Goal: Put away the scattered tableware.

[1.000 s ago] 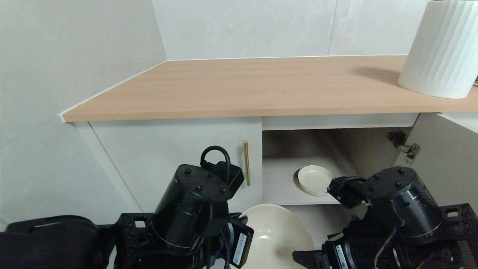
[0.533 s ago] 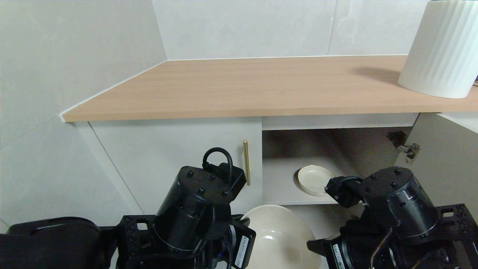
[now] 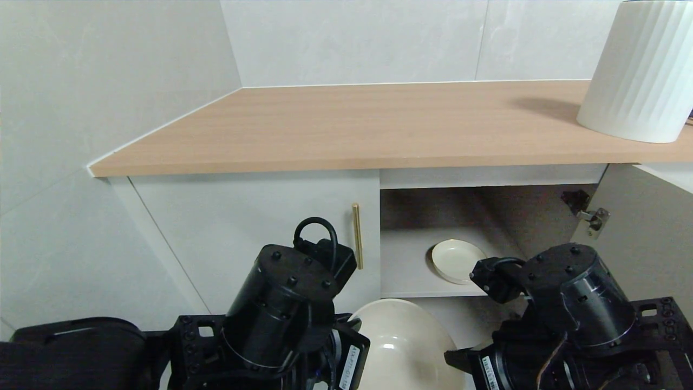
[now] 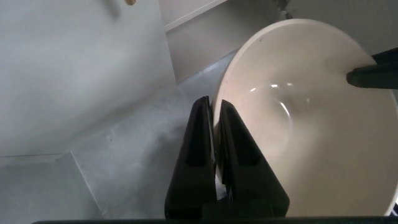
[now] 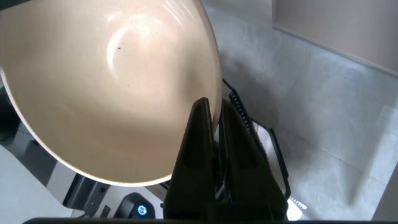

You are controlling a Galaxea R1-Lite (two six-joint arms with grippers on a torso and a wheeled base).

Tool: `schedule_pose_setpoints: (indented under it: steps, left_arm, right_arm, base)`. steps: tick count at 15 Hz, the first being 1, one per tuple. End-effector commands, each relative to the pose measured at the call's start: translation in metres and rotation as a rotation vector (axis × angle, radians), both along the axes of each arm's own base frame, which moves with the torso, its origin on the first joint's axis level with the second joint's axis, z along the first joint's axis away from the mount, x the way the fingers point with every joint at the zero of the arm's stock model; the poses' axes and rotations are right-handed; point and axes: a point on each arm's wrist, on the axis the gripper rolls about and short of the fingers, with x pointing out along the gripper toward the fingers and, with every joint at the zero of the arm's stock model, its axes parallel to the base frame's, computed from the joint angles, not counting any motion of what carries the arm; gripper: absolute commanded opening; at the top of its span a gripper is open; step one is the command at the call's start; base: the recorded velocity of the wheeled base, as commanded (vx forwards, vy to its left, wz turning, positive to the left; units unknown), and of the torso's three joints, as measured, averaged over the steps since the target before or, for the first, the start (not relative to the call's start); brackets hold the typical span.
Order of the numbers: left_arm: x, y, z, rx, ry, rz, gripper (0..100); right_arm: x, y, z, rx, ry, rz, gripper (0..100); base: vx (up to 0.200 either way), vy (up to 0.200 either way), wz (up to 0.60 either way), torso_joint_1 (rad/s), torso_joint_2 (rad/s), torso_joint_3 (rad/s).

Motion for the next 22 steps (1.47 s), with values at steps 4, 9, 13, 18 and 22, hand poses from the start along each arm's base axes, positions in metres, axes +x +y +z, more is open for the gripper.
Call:
schedule_pose_setpoints:
  steps: [4, 9, 13, 18, 22]
  left_arm:
    - [-0.002, -0.001, 0.001, 0.003, -0.016, 0.013, 100]
    - [-0.002, -0.002, 0.006, -0.038, -0.044, 0.018, 100]
    - [-0.001, -0.001, 0.007, -0.037, -0.053, 0.029, 100]
    - [-0.001, -0.001, 0.007, -0.032, -0.055, 0.037, 100]
    - [-0.001, -0.001, 0.006, -0.030, -0.055, 0.038, 100]
  right_arm:
    - [0.000, 0.001, -0.002, -0.006, 0.005, 0.001, 0]
    - [0.032, 0.001, -0.022, -0.056, 0.035, -0.129, 0]
    - [0.093, -0.012, -0.042, 0.022, 0.044, -0.431, 0]
    - [0.139, -0.029, -0.058, 0.073, 0.044, -0.652, 0]
    - [0.176, -0.052, -0.078, 0.104, -0.043, -0.811, 0]
  base:
    - [0.000, 0.000, 0.00, 0.000, 0.00, 0.000]
    - [0.000, 0.000, 0.00, 0.000, 0.00, 0.000]
    - [0.000, 0.000, 0.00, 0.000, 0.00, 0.000]
    - [0.000, 0.000, 0.00, 0.000, 0.00, 0.000]
    - [0.000, 0.000, 0.00, 0.000, 0.00, 0.000]
